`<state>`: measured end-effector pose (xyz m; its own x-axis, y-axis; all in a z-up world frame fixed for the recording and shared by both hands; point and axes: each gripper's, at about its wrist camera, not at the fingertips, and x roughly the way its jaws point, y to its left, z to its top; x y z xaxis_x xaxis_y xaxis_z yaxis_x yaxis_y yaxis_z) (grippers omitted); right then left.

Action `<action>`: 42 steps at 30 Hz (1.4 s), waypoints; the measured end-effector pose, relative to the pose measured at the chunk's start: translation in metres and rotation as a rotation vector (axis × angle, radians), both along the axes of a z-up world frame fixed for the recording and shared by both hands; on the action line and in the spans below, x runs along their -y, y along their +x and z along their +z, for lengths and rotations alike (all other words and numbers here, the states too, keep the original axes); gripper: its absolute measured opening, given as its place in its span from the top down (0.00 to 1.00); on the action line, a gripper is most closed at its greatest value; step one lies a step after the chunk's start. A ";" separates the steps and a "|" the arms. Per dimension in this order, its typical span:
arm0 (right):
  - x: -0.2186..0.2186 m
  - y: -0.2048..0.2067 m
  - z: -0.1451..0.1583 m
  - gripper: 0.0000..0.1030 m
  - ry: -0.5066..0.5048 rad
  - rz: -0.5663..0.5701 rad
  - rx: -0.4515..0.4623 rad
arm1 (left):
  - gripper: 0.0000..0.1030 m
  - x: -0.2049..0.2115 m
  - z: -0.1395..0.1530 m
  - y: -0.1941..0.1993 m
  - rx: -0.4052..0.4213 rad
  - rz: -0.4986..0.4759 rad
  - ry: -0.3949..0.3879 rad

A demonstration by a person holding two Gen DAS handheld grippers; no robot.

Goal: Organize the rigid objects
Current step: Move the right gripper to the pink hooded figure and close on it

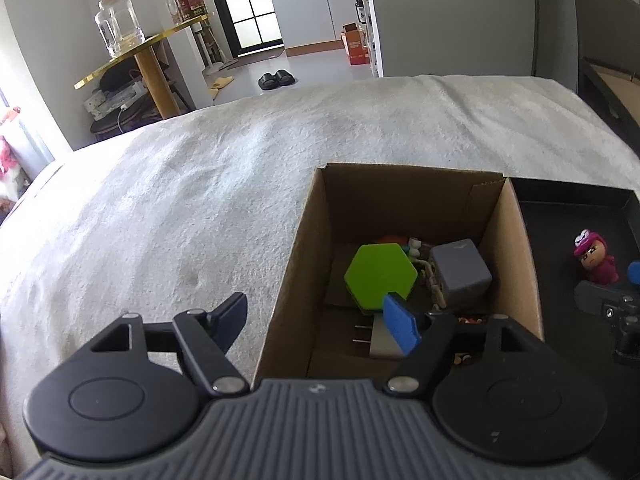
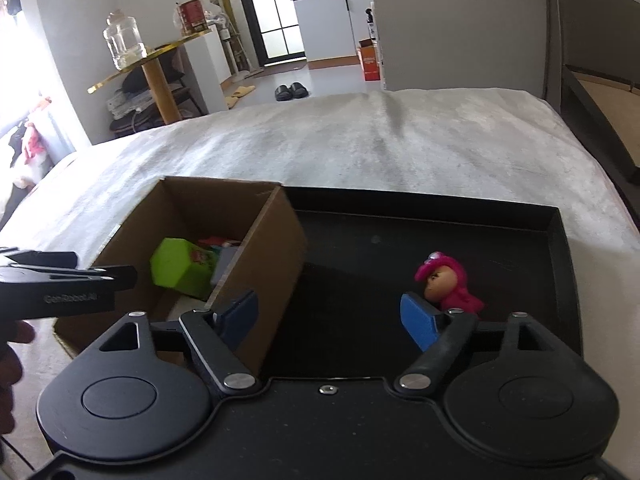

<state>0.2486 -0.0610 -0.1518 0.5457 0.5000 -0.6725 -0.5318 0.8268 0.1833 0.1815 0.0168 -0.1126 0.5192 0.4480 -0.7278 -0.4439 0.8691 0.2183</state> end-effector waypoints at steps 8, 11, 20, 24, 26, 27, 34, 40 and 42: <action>0.015 0.014 -0.019 0.19 -0.024 -0.051 0.011 | 0.24 0.006 -0.003 0.004 -0.030 0.008 0.045; 0.018 0.020 -0.024 0.19 -0.032 -0.067 0.021 | 0.24 0.005 -0.004 0.006 -0.031 0.021 0.054; 0.025 0.045 -0.041 0.20 -0.105 -0.115 0.068 | 0.24 0.004 -0.009 0.010 -0.045 0.025 0.050; 0.025 0.056 -0.048 0.26 -0.108 -0.099 0.062 | 0.24 0.003 -0.011 0.010 -0.049 0.025 0.044; 0.025 0.060 -0.051 0.26 -0.106 -0.091 0.060 | 0.24 0.003 -0.011 0.009 -0.049 0.023 0.042; 0.025 0.063 -0.052 0.26 -0.101 -0.090 0.056 | 0.24 0.003 -0.010 0.009 -0.049 0.023 0.042; 0.028 0.079 -0.057 0.31 -0.083 -0.082 0.038 | 0.24 0.001 -0.010 0.010 -0.048 0.024 0.035; 0.029 0.080 -0.064 0.37 -0.088 -0.060 -0.024 | 0.24 0.001 -0.012 0.008 -0.044 0.030 0.028; 0.031 0.076 -0.063 0.37 -0.071 -0.060 -0.048 | 0.24 0.002 -0.011 0.007 -0.042 0.025 0.026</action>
<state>0.3241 -0.0918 -0.2151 0.5398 0.4173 -0.7311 -0.4725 0.8689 0.1471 0.1889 0.0152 -0.1239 0.4769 0.4797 -0.7365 -0.4556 0.8515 0.2597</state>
